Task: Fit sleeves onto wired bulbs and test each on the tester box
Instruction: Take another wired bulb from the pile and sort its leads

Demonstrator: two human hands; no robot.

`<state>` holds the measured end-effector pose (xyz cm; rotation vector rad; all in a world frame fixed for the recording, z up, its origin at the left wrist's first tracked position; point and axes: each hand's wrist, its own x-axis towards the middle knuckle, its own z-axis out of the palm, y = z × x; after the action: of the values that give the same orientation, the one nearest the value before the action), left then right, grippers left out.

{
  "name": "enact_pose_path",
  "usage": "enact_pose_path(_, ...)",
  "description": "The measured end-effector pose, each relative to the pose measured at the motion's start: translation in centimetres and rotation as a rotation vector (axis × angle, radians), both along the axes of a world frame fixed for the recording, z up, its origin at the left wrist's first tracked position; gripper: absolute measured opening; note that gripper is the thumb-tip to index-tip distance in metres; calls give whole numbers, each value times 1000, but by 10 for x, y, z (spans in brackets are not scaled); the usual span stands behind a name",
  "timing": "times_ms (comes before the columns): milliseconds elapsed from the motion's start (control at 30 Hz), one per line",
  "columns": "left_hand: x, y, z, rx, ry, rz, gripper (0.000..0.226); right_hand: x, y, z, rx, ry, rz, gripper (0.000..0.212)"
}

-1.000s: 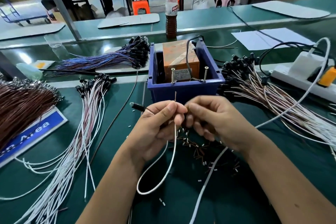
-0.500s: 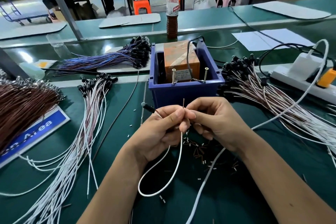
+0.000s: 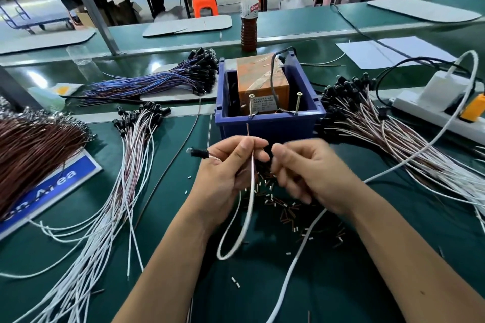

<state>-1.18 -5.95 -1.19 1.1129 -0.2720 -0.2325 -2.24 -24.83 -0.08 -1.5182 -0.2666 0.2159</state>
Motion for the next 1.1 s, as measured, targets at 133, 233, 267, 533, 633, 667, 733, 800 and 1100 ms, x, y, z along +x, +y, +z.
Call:
enact_pose_path(133, -4, -5, -1, 137, -167, 137, 26, -7, 16, -2, 24, 44, 162, 27)
enact_pose_path(233, -6, -7, 3, 176, -267, 205, 23, -7, 15, 1, 39, 3, 64, 24)
enact_pose_path(267, -6, -7, 4, 210, -333, 251, 22, -6, 13, 1, 51, -18, 26, 27)
enact_pose_path(533, -7, -17, 12, 286, -480, 623, 15, -2, 5, 2, 82, -363, -411, 33)
enact_pose_path(633, -2, -23, 18, 306, -431, 748, 7, -1, 5, 0, -11, -449, -568, 25)
enact_pose_path(667, 0, -25, 20, 307, -418, 784, 8, -1, 6, -1, -27, -462, -602, 21)
enact_pose_path(733, 5, -28, 23, 332, -428, 850, 15, 0, 5, -2, -71, -474, -658, 15)
enact_pose_path(800, 7, -31, 21, 362, -429, 888, 21, 0, 4, -4, -147, -488, -692, 13)
enact_pose_path(1100, 4, -37, 10, 438, -387, 903, 15, 2, 4, -6, -335, -630, -807, 19)
